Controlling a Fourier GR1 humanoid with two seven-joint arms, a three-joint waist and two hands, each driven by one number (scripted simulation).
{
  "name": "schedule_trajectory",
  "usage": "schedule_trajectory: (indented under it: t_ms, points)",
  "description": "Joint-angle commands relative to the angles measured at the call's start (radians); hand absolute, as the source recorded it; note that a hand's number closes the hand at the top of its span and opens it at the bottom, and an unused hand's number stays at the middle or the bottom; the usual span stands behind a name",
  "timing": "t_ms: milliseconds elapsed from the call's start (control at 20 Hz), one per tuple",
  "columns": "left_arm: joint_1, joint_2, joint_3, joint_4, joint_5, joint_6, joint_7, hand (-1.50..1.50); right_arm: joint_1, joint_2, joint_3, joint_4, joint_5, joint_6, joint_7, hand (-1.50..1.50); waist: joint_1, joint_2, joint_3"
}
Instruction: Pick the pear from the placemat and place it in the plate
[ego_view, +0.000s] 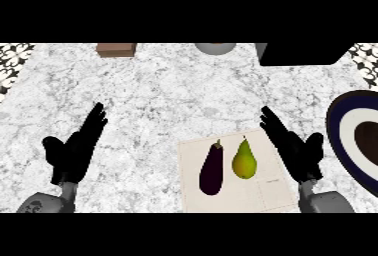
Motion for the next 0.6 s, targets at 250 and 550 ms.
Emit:
schedule_trajectory:
  t_ms: [250,550]
  points:
    - [-0.089,0.078,0.099,0.041,-0.009,-0.016,0.030,0.00,-0.162,-0.023,-0.253,0.259,-0.346,0.341,-0.232,1.50,0.041,-0.011,-0.016]
    - [-0.074,0.049,0.093,0.085,0.014,-0.047,0.024,0.00,0.001,0.007,-0.302,0.362,-0.115,0.100,-0.565,-1.50,0.015,-0.013,-0.018]
